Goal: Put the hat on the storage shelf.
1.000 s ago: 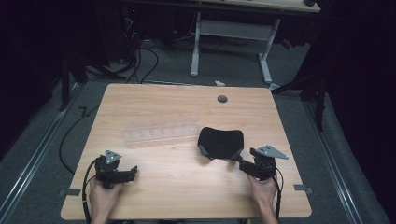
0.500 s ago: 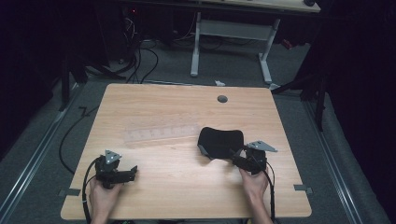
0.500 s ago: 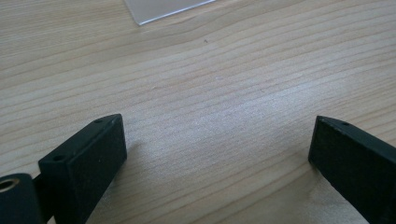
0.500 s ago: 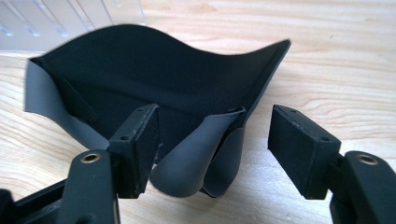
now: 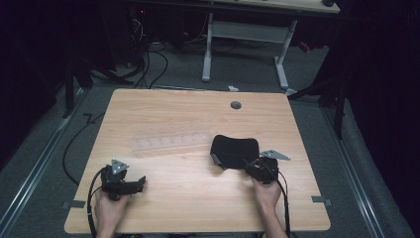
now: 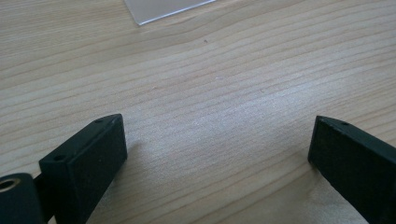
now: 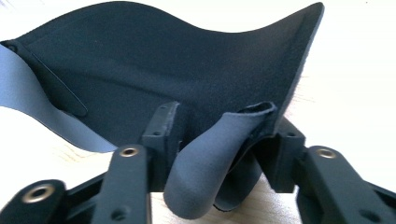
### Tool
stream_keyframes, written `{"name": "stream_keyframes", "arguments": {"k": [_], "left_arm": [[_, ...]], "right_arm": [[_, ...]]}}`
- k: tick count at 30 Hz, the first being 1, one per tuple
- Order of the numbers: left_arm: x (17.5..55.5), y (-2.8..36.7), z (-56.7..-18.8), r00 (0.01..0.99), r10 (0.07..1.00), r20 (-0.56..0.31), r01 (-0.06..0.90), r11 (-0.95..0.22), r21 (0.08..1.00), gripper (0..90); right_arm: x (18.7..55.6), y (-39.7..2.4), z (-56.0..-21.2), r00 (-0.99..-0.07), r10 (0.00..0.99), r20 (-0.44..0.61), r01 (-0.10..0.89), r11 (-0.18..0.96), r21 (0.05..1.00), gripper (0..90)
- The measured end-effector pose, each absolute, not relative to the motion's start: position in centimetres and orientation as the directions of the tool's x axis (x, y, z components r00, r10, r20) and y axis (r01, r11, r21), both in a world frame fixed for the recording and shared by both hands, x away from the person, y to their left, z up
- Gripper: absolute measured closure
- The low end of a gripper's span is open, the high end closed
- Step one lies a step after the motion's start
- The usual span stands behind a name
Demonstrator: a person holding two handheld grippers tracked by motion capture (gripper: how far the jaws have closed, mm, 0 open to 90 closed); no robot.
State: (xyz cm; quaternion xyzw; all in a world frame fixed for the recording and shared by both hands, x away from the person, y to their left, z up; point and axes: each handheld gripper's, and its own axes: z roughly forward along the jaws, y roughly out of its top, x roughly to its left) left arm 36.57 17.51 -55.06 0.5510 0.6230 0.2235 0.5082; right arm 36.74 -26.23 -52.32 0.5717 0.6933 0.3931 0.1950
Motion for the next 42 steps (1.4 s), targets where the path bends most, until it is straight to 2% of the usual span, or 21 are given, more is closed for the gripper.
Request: {"name": "stream_keyframes", "arguments": {"k": [6, 17, 25, 42], "left_arm": [[36.6, 17.5, -55.1, 0.125, 0.914, -0.387, 0.459, 0.292, 0.839, 5.2], [36.5, 17.5, -55.0, 0.127, 0.913, -0.388, 0.458, 0.293, 0.839, 5.9], [36.5, 17.5, -55.0, 0.129, 0.912, -0.389, 0.457, 0.293, 0.84, 6.4], [36.5, 17.5, -55.0, 0.131, 0.912, -0.389, 0.457, 0.293, 0.84, 6.7]], "right_arm": [[36.6, -26.3, -52.5, -0.29, 0.94, 0.181, 0.635, 0.047, 0.771, 67.9], [36.3, -26.8, -52.7, -0.305, 0.919, 0.25, 0.634, -0.001, 0.773, 79.3], [35.9, -27.2, -52.2, -0.313, 0.906, 0.283, 0.626, -0.027, 0.779, 83.1], [35.0, -28.1, -51.1, -0.316, 0.911, 0.267, 0.599, -0.027, 0.8, 84.2]]}}
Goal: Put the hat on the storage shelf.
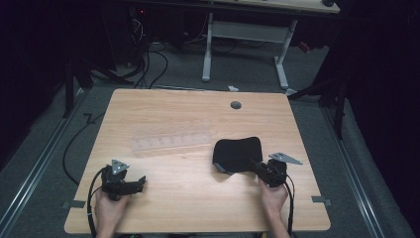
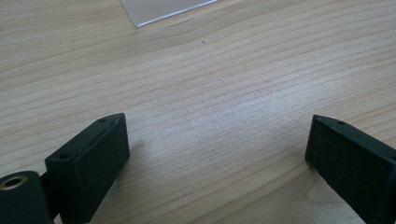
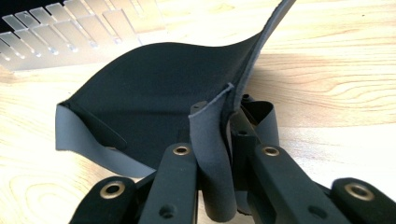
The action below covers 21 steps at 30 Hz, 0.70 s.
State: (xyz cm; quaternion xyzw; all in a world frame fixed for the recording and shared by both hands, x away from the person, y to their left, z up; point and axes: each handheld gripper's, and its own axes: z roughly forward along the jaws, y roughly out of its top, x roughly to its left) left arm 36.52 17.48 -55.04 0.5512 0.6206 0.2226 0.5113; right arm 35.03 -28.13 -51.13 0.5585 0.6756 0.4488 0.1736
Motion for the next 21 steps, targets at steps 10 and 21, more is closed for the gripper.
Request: {"name": "stream_keyframes", "arguments": {"k": [10, 21], "left_arm": [[36.6, 17.5, -55.0, 0.128, 0.912, -0.391, 0.453, 0.297, 0.84, 8.1], [36.6, 17.4, -55.0, 0.13, 0.912, -0.39, 0.455, 0.295, 0.84, 8.1]], "right_arm": [[34.4, -28.3, -50.3, -0.327, 0.915, 0.237, 0.582, -0.002, 0.813, 84.2], [33.5, -28.0, -49.1, -0.351, 0.909, 0.226, 0.565, 0.013, 0.825, 84.4]]}}
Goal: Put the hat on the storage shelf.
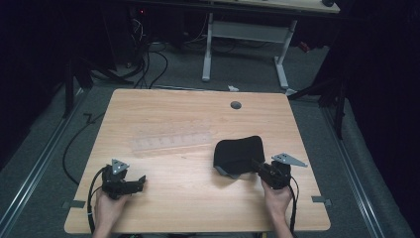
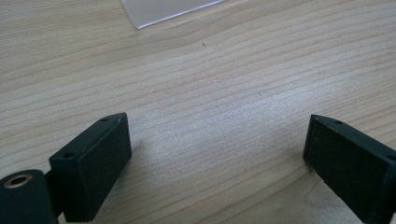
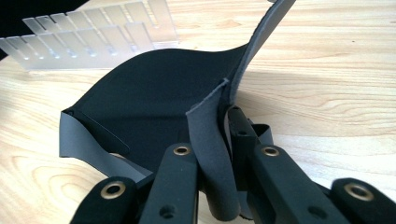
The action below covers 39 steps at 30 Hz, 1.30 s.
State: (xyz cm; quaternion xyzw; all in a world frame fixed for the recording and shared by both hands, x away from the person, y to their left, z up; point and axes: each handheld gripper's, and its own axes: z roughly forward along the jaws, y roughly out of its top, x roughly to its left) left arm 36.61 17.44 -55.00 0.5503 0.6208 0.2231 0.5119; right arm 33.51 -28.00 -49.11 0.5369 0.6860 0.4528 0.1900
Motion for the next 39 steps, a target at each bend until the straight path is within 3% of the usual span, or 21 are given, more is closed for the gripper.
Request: {"name": "stream_keyframes", "arguments": {"k": [12, 27, 39], "left_arm": [[36.5, 17.5, -55.0, 0.139, 0.911, -0.389, 0.456, 0.29, 0.842, 8.7], [35.2, 17.5, -53.9, 0.25, 0.881, -0.402, 0.456, 0.26, 0.851, 13.0], [33.8, 15.3, -52.3, 0.364, 0.851, -0.379, 0.459, 0.19, 0.868, 13.3]], "right_arm": [[32.8, -27.6, -48.4, -0.381, 0.892, 0.245, 0.562, 0.013, 0.827, 84.4], [32.6, -26.7, -47.5, -0.428, 0.859, 0.281, 0.56, 0.008, 0.828, 84.4], [32.3, -25.6, -47.8, -0.462, 0.827, 0.319, 0.571, 0.003, 0.821, 84.4]]}}
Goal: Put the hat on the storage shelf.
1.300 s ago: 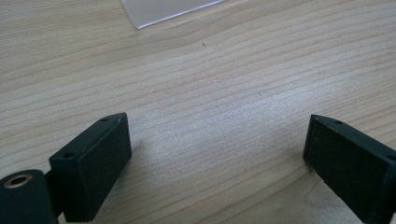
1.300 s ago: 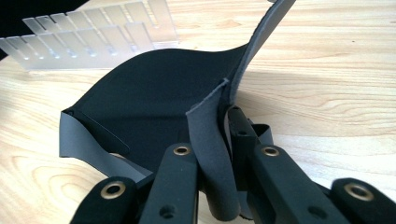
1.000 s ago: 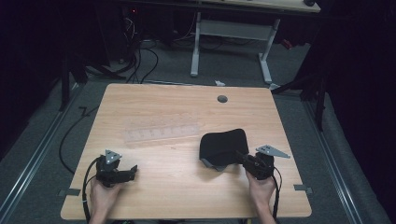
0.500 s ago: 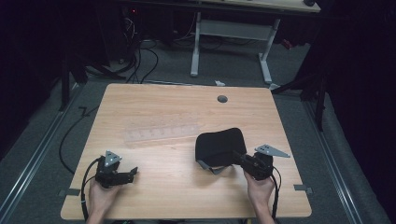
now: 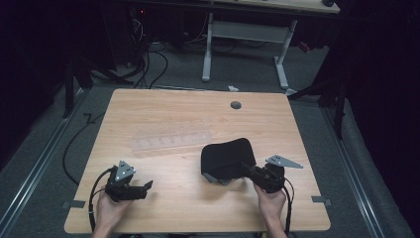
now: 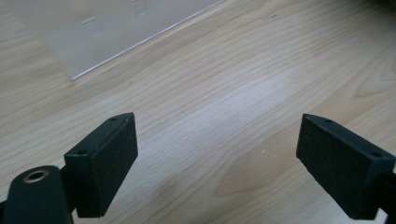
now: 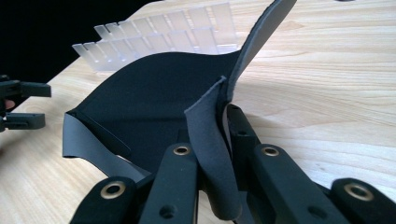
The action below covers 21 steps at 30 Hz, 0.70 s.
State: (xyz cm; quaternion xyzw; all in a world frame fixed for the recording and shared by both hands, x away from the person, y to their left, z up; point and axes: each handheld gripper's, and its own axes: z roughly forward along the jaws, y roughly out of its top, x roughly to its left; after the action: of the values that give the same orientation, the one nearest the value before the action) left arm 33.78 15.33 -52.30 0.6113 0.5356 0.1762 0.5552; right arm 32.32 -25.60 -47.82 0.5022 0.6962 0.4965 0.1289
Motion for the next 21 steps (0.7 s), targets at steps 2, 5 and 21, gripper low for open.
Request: {"name": "stream_keyframes", "arguments": {"k": [2, 5, 21], "left_arm": [[33.5, 14.8, -52.0, 0.389, 0.842, -0.373, 0.459, 0.174, 0.871, 13.7], [33.1, 14.1, -51.6, 0.423, 0.824, -0.376, 0.459, 0.163, 0.874, 14.4], [31.7, 12.4, -49.5, 0.514, 0.758, -0.402, 0.453, 0.158, 0.877, 15.0]], "right_arm": [[32.3, -25.5, -47.8, -0.465, 0.824, 0.324, 0.574, 0.001, 0.819, 84.4], [32.2, -24.9, -47.5, -0.488, 0.812, 0.32, 0.566, 0.014, 0.825, 84.4], [32.1, -21.7, -45.9, -0.577, 0.756, 0.309, 0.554, 0.085, 0.828, 84.3]]}}
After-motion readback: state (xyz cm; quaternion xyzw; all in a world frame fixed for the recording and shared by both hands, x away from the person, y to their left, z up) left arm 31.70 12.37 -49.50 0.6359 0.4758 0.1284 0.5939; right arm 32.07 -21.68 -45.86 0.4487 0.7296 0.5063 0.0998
